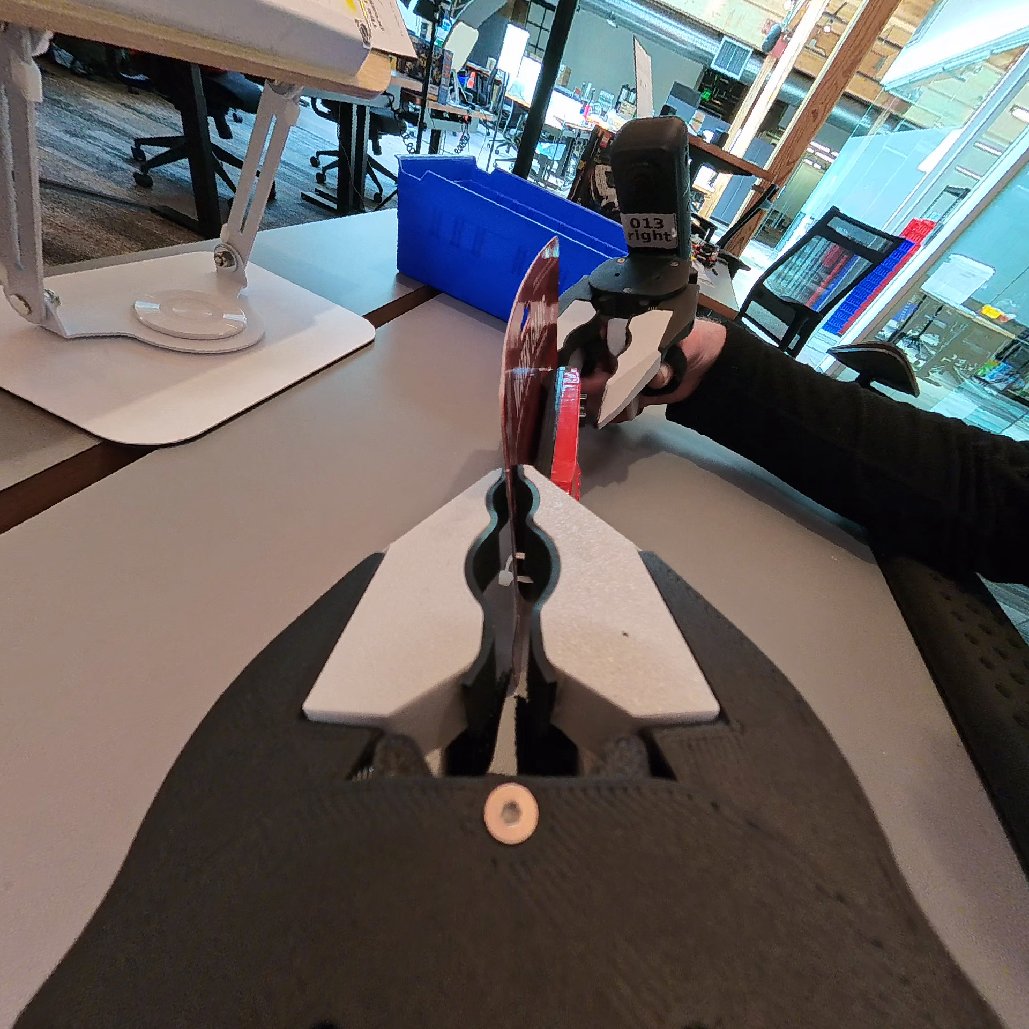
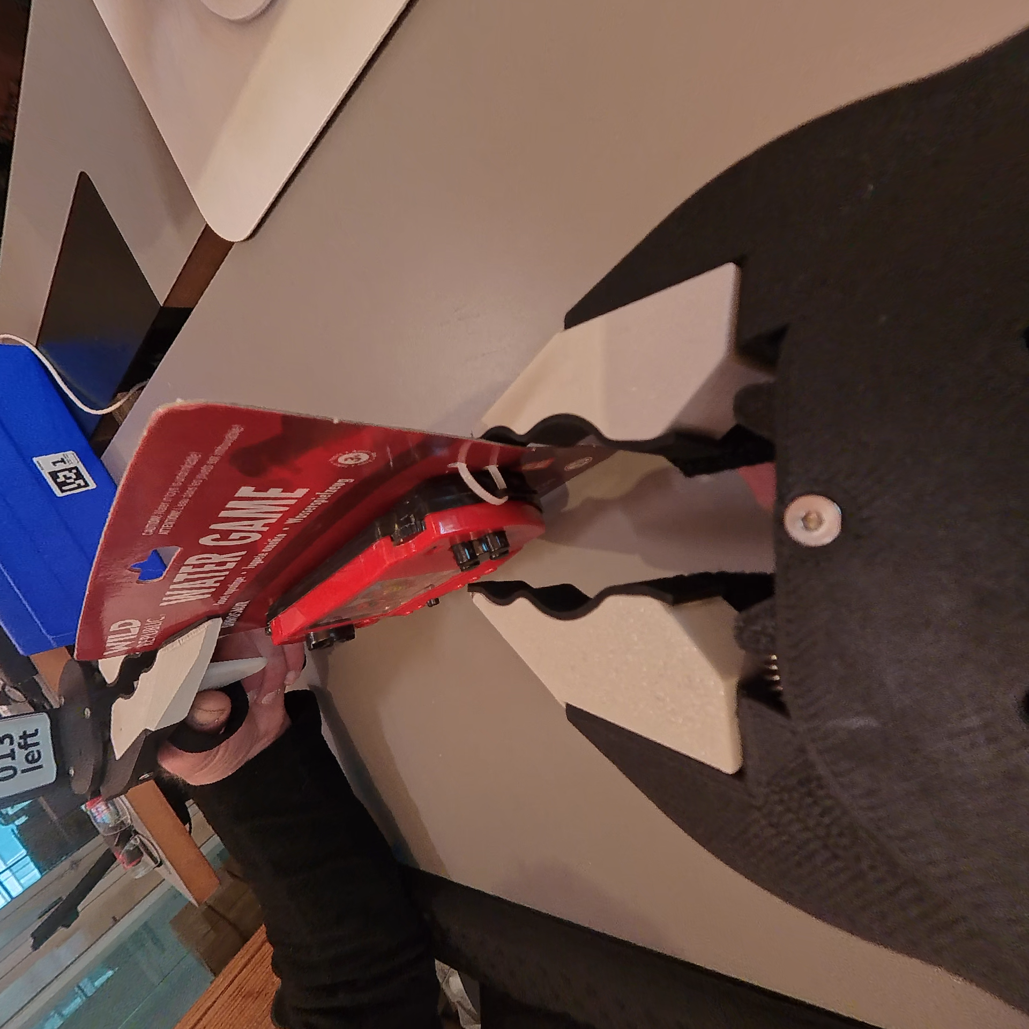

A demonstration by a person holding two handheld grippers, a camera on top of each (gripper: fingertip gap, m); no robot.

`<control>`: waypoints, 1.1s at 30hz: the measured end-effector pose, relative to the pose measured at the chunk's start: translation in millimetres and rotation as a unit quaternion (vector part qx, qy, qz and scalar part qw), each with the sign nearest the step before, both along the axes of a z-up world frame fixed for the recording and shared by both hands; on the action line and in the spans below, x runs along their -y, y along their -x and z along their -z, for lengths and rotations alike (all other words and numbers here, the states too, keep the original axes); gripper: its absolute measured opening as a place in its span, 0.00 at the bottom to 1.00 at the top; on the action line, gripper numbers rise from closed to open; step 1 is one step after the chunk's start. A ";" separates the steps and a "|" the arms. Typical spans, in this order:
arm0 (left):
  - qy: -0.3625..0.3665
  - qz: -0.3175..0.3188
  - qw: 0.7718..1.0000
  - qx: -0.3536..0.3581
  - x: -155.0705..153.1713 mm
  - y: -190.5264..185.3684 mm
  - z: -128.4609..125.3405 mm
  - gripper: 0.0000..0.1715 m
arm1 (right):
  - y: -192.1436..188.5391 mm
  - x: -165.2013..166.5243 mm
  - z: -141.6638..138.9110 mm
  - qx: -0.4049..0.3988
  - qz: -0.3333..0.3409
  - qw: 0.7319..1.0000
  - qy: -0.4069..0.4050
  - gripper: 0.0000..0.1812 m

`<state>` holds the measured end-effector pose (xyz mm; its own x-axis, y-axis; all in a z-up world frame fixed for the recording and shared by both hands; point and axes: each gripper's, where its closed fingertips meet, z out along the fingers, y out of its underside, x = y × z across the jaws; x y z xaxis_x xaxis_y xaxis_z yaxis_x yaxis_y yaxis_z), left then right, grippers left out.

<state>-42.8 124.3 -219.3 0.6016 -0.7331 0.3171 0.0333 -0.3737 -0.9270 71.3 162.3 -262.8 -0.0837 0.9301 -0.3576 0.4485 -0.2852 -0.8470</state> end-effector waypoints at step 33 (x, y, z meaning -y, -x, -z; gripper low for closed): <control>-0.001 -0.003 1.000 0.003 -0.4 2.1 -1.8 0.00 | -2.5 0.4 6.9 0.009 -0.006 1.000 -0.008 0.22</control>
